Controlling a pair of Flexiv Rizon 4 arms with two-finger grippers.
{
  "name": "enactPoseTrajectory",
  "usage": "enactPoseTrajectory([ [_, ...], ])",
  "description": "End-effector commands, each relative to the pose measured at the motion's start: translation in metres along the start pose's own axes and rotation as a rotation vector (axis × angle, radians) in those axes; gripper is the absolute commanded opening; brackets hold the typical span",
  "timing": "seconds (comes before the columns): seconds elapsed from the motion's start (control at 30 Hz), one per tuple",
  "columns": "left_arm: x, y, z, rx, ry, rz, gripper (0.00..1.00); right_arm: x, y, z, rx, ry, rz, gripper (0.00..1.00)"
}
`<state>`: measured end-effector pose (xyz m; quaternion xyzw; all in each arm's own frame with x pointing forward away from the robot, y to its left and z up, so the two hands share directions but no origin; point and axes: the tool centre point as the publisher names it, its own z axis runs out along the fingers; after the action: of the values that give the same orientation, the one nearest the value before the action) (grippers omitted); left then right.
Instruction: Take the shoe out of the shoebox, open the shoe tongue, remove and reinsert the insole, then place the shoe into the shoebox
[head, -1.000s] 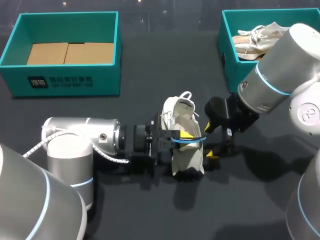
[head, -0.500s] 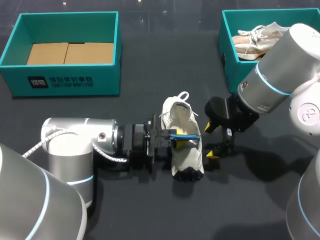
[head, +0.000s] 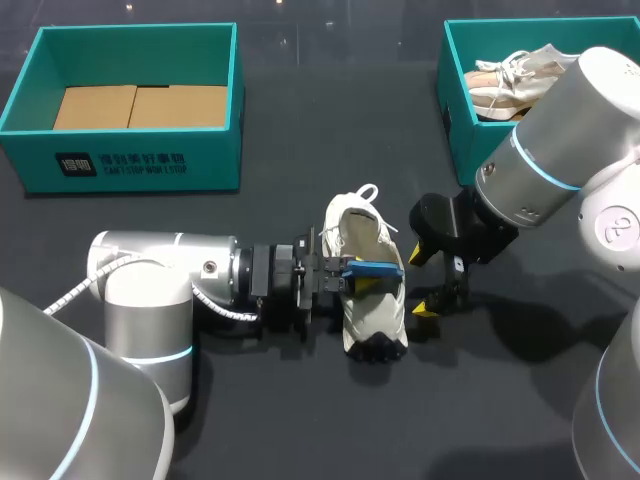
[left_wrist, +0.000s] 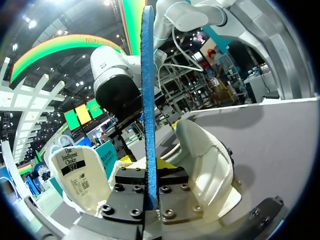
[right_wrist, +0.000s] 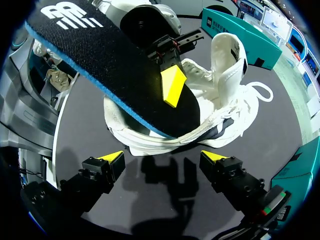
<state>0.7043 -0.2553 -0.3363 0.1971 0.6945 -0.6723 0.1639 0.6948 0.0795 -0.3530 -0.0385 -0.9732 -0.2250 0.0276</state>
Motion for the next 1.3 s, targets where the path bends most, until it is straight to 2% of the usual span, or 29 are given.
enactPoseTrajectory([
  [0.03, 0.002, 0.002, 0.001, 0.001, -0.002, -0.002, 0.15, 0.001, 0.000, 0.001, 0.001, -0.002, 0.000, 1.00],
  [0.1, 0.002, -0.001, 0.001, 0.004, -0.003, -0.003, 0.25, 0.001, 0.000, 0.001, 0.001, -0.002, 0.000, 1.00],
  [0.13, 0.002, -0.003, 0.002, 0.004, -0.002, -0.002, 0.27, 0.001, 0.000, 0.001, 0.001, -0.002, 0.000, 1.00],
  [0.43, 0.000, -0.021, 0.004, 0.000, -0.005, 0.016, 0.34, 0.001, 0.000, 0.001, 0.001, -0.002, 0.000, 1.00],
  [0.57, 0.000, -0.028, 0.006, -0.030, -0.001, 0.015, 0.35, 0.001, 0.000, 0.001, 0.001, -0.002, 0.000, 1.00],
  [0.7, 0.001, -0.036, 0.008, -0.070, 0.001, 0.008, 0.33, 0.001, 0.000, 0.001, 0.001, -0.002, 0.000, 1.00],
  [0.87, 0.001, -0.044, 0.009, -0.114, -0.004, 0.006, 0.25, 0.001, 0.000, 0.001, 0.001, -0.002, 0.000, 1.00],
  [0.93, 0.001, -0.046, 0.009, -0.128, -0.008, 0.005, 0.15, 0.001, 0.000, 0.001, 0.001, -0.002, 0.000, 1.00],
  [0.97, 0.001, -0.047, 0.009, -0.137, -0.010, 0.006, 0.01, 0.001, 0.000, 0.001, 0.001, -0.002, 0.000, 1.00],
  [1.13, 0.004, -0.042, 0.009, -0.144, -0.006, 0.022, 0.00, 0.001, 0.000, 0.001, 0.001, -0.002, 0.000, 1.00],
  [1.3, 0.003, -0.021, 0.008, -0.133, -0.001, 0.047, 0.00, 0.001, 0.000, 0.001, 0.001, -0.002, 0.000, 1.00],
])
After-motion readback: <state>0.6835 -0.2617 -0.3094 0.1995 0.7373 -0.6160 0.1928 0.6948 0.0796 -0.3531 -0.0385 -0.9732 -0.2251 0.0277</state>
